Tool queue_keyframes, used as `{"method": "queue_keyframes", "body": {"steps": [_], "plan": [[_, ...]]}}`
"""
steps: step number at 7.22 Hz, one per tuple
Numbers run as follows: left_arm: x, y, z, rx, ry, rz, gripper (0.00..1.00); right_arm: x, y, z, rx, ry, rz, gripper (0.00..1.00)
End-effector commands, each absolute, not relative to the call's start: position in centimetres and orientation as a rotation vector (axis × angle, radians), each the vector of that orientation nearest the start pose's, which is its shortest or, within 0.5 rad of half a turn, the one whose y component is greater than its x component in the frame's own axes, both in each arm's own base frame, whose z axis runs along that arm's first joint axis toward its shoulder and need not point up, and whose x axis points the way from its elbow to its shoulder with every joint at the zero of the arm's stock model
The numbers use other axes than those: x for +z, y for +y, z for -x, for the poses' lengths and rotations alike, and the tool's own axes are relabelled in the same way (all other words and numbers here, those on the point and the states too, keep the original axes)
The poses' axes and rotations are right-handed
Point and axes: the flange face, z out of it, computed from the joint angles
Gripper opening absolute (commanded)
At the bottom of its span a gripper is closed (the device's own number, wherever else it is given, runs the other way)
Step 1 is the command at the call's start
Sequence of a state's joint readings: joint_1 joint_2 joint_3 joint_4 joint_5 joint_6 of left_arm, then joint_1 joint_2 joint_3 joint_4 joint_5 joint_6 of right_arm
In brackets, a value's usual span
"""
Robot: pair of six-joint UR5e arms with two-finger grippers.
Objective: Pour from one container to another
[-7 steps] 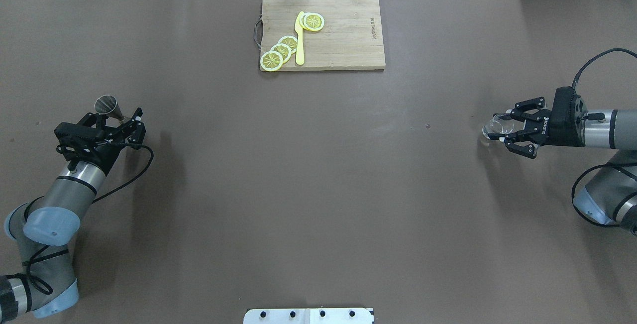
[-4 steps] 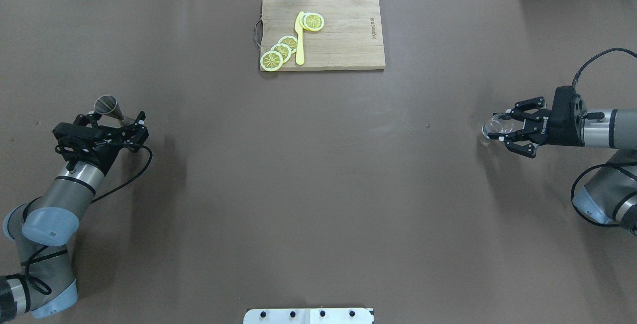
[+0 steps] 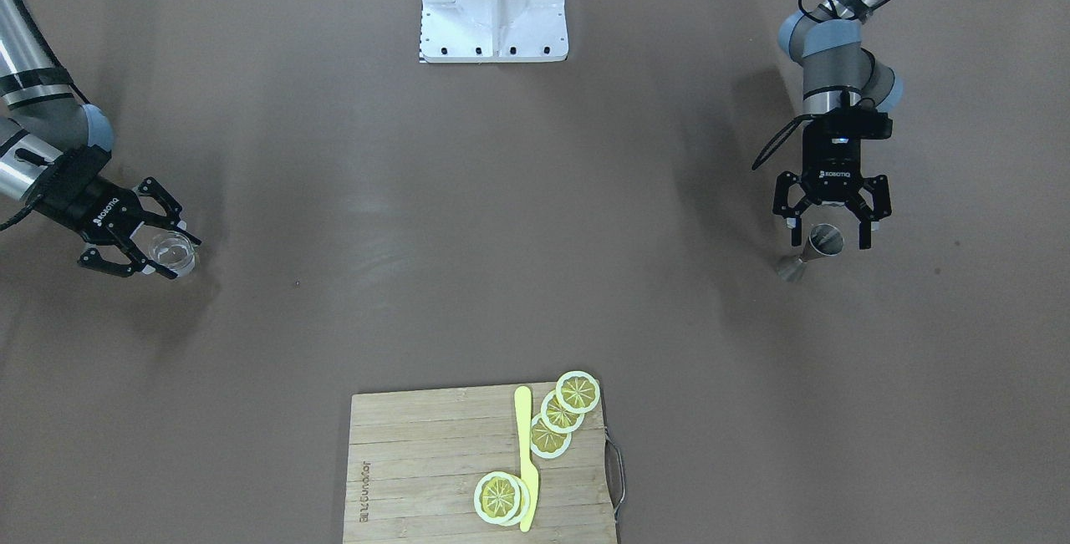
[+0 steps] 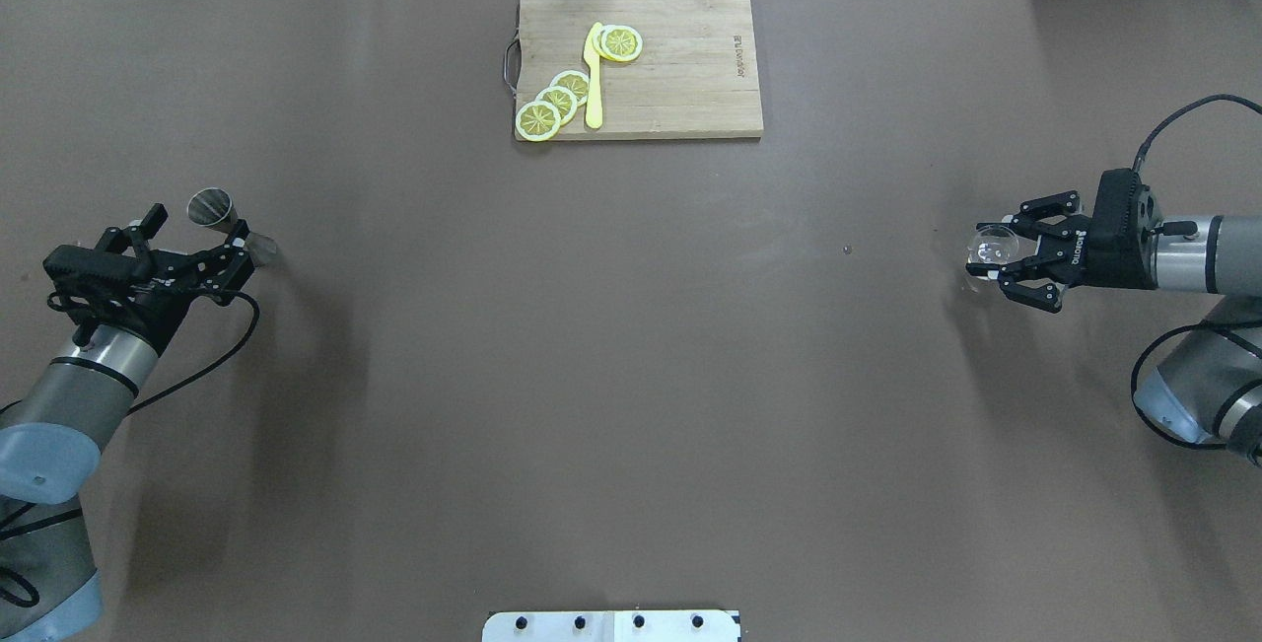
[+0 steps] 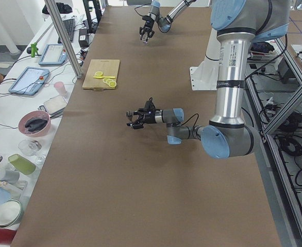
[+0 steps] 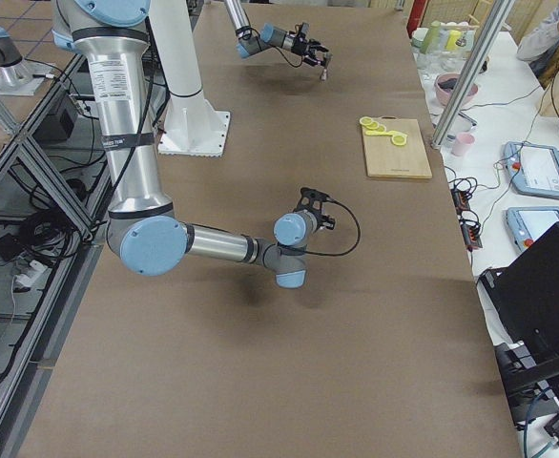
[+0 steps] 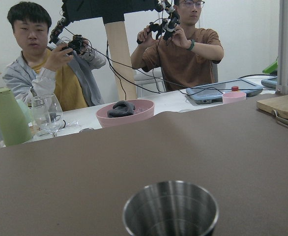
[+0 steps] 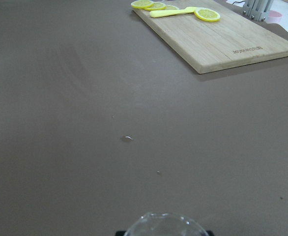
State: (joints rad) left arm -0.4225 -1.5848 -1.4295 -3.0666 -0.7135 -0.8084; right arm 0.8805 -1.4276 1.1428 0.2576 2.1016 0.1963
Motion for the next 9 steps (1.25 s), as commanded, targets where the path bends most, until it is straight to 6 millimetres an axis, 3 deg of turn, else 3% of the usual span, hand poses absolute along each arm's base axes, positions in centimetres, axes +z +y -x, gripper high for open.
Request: {"method": "queue_keyframes", "body": {"steps": [1, 5, 7, 8, 9], "plan": [[53.5, -38.2, -34.2, -0.323, 0.68, -1.303, 0.98, 59.5, -45.8, 27.1, -0.795, -1.052, -1.211, 0.59], [50.3, -38.0, -34.0, -0.323, 0.726, -1.323, 0.98, 59.6, -45.7, 26.9, -0.793, -1.052, -1.218, 0.59], [48.2, -37.9, -33.8, -0.201, 0.725, -1.349, 0.98, 59.7, -45.6, 26.8, -0.793, -1.051, -1.217, 0.59], [46.6, -39.1, -33.0, -0.174, 0.749, -1.339, 0.98, 59.6, -45.7, 26.7, -0.791, -1.05, -1.219, 0.6], [43.3, -40.2, -31.4, -0.134, 0.772, -1.32, 0.98, 59.4, -45.9, 26.2, -0.784, -1.046, -1.228, 0.62]]}}
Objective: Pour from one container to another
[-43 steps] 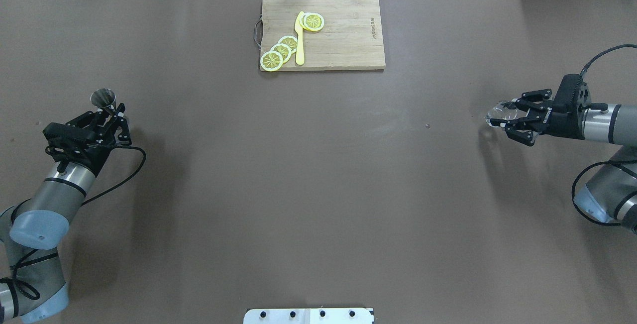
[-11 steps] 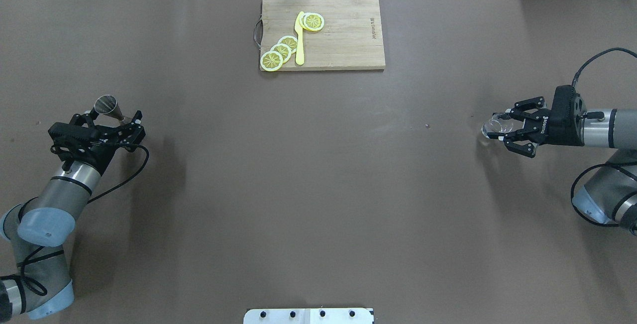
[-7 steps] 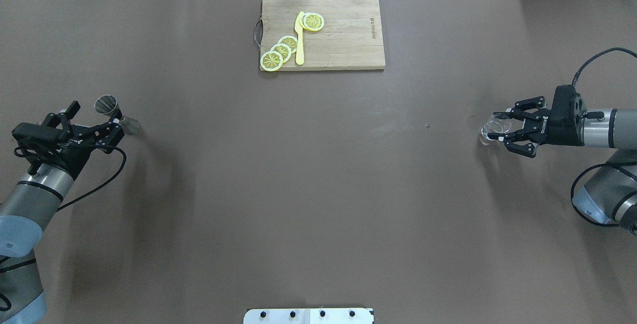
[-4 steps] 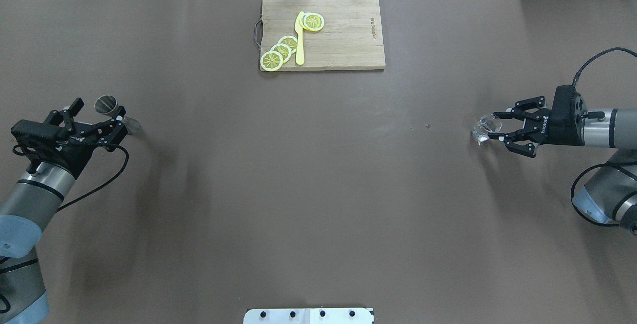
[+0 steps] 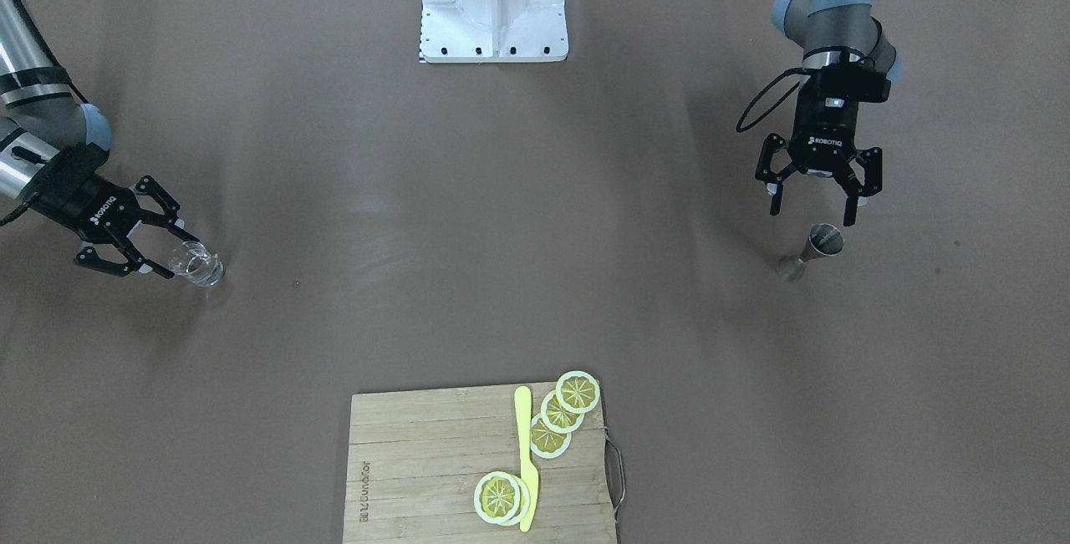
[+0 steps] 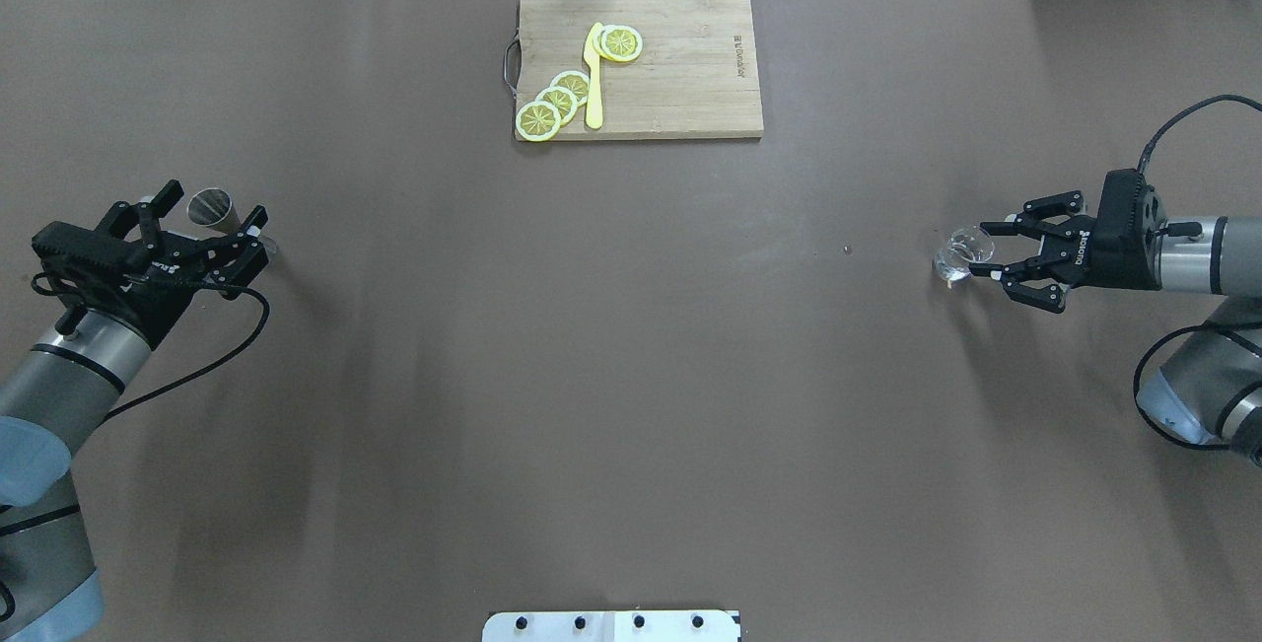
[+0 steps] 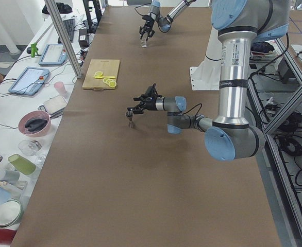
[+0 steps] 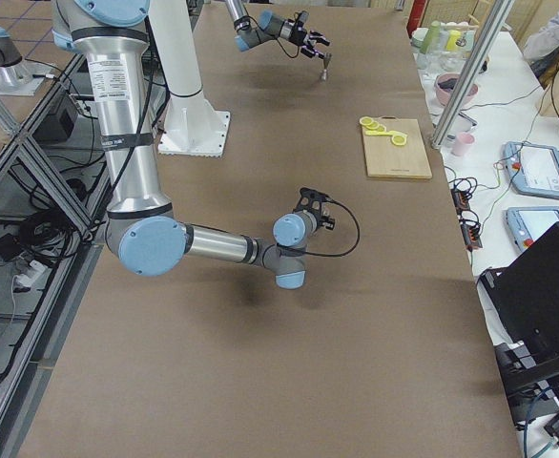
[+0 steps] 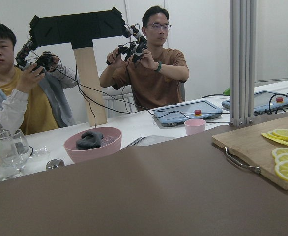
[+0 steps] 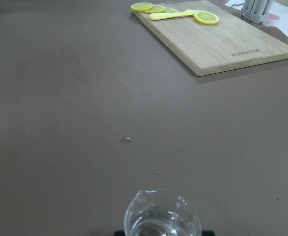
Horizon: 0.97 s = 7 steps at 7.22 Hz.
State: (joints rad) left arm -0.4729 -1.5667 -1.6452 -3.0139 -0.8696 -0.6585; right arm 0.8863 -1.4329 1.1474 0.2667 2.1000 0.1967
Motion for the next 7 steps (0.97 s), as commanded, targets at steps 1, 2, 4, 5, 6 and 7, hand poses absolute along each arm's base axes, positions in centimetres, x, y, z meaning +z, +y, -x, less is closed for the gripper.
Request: {"method": "queue_keyframes", "body": {"steps": [1, 2, 4, 5, 6, 7], "plan": [[41.3, -41.3, -30.7, -0.08, 0.802, -1.278, 0.98, 59.1, -46.1, 25.6, -0.768, -1.048, -1.231, 0.62], [40.5, -42.9, -30.5, -0.03, 0.793, -1.22, 0.98, 58.6, -46.0, 25.4, -0.755, -1.057, -1.234, 0.63], [40.0, -45.3, -30.4, -0.007, 0.744, -1.146, 0.98, 57.9, -45.4, 24.8, -0.745, -1.069, -1.24, 0.64], [40.2, -46.1, -30.3, 0.039, 0.723, -1.058, 0.98, 57.6, -45.3, 24.3, -0.734, -1.072, -1.243, 0.64], [40.1, -47.8, -27.9, 0.073, 0.745, -0.962, 0.98, 57.4, -45.3, 23.1, -0.717, -1.068, -1.245, 0.64], [39.9, -49.5, -25.7, 0.099, 0.78, -0.864, 0.98, 57.2, -45.9, 21.7, -0.694, -1.051, -1.253, 0.65]]}}
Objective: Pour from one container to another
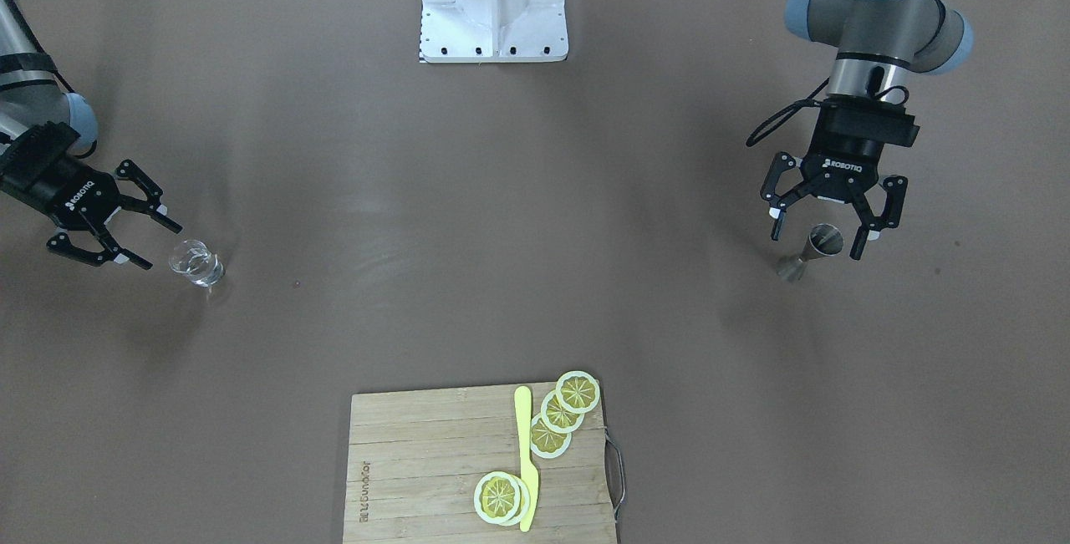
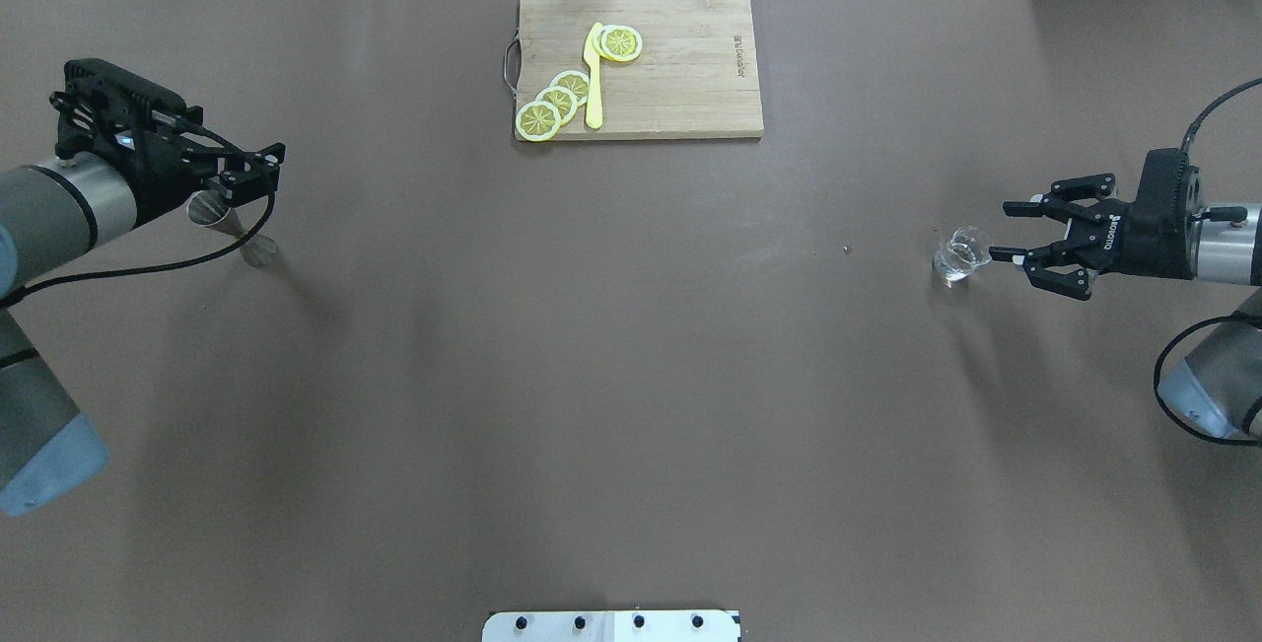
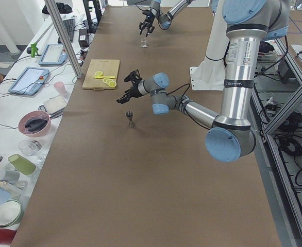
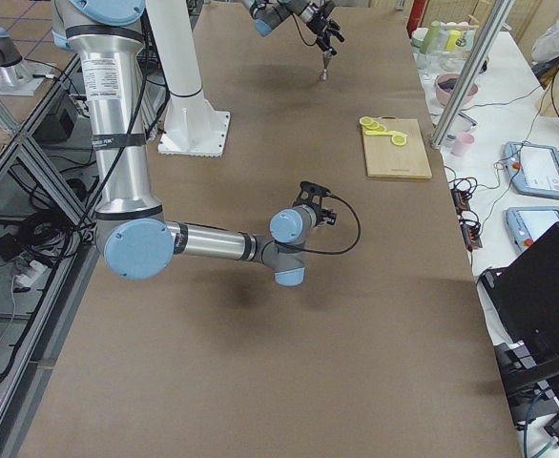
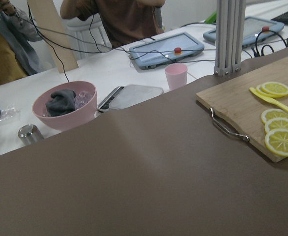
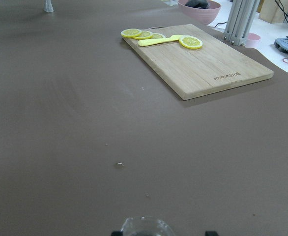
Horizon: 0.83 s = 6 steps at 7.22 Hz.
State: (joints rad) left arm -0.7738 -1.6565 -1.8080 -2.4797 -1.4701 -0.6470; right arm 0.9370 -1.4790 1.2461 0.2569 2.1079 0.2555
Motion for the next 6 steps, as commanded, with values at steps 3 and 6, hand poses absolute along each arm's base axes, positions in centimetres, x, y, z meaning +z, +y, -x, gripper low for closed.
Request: {"method": "queue_keyframes", "body": {"steps": [3, 6], "plan": [[41.5, -55.4, -13.9, 0.075, 0.855, -0.452, 0.98, 56.7, -48.3, 15.5, -0.619, -0.979, -1.147, 1.0], [49.8, -51.0, -9.8, 0.02, 0.795, -0.184, 0.98, 57.8, -51.2, 11.0, -0.503, -0.916, -0.884, 1.0]]}}
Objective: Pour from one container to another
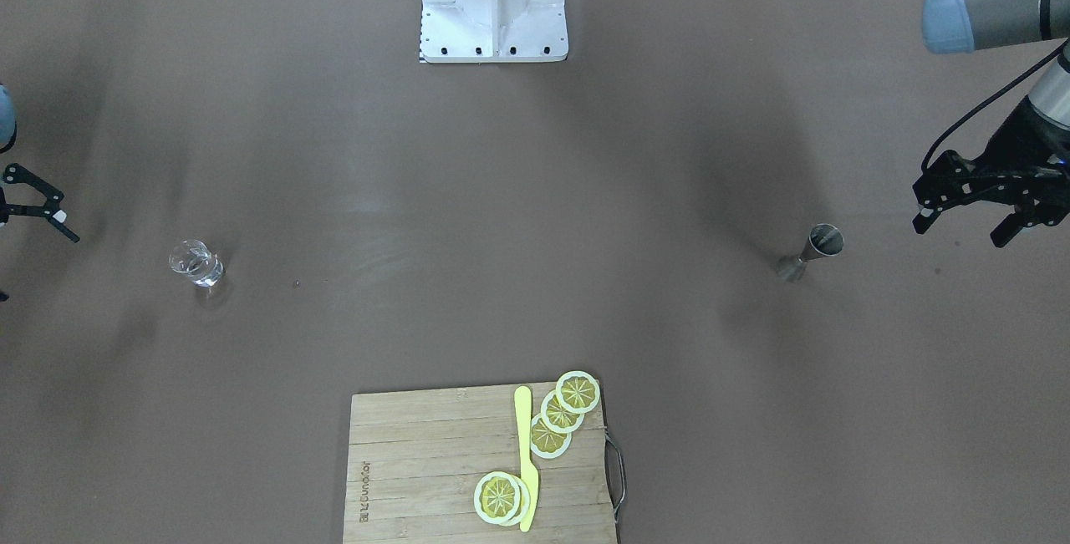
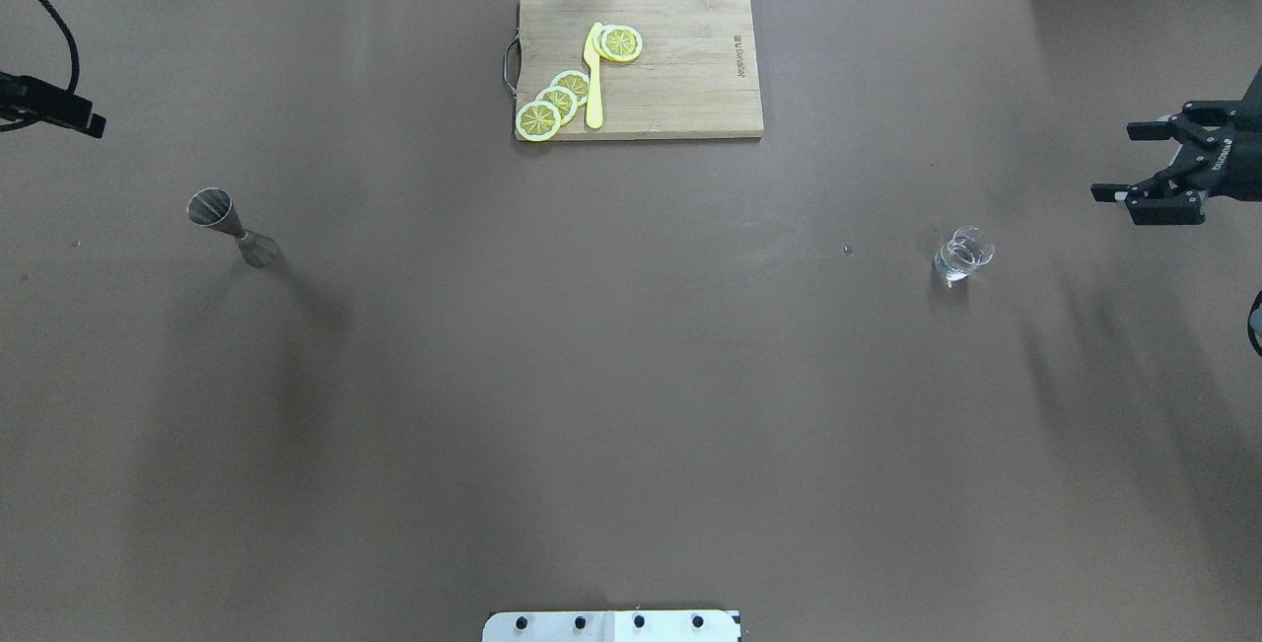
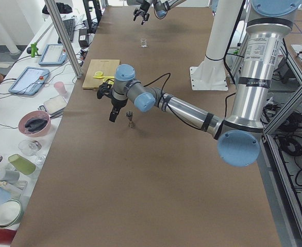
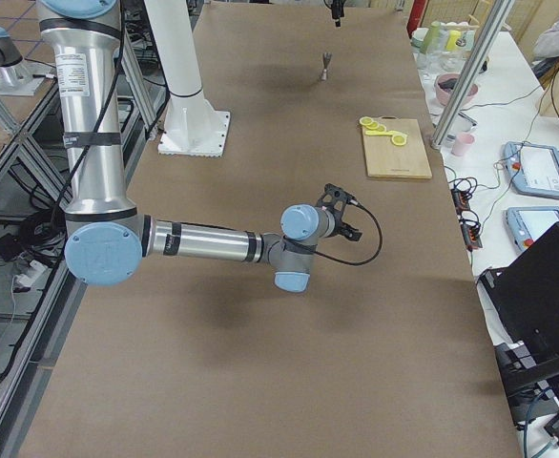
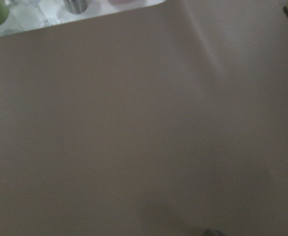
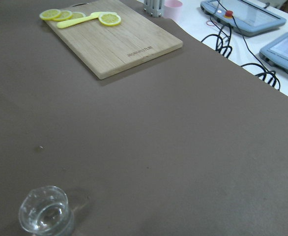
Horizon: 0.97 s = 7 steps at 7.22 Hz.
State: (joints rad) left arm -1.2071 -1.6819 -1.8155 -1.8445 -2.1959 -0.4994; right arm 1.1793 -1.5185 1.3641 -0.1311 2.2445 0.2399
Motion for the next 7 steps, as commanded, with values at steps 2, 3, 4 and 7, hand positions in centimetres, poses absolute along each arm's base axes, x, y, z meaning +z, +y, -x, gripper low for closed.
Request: {"method": "queue_keyframes", "body": {"steps": [2, 3, 4, 7], "plan": [[54.9, -47.7, -5.7, -0.066, 0.815, -0.084, 0.98, 59.2, -51.4, 7.8, -0.408, -0.831, -0.685, 1.0], [57.1, -47.5, -5.2, -0.091, 0.866, -0.019, 0.98, 59.9, -51.8, 6.7, -0.347, -0.808, -0.577, 1.0], [60.5, -47.7, -4.0, -0.149, 0.854, 0.038, 0.98, 61.0, -52.3, 5.5, -0.272, -0.75, -0.467, 1.0], [64.4, -42.1, 6.7, -0.346, 0.856, -0.074, 0.98, 65.4, -51.1, 1.3, -0.064, -0.667, -0.093, 1.0]]}}
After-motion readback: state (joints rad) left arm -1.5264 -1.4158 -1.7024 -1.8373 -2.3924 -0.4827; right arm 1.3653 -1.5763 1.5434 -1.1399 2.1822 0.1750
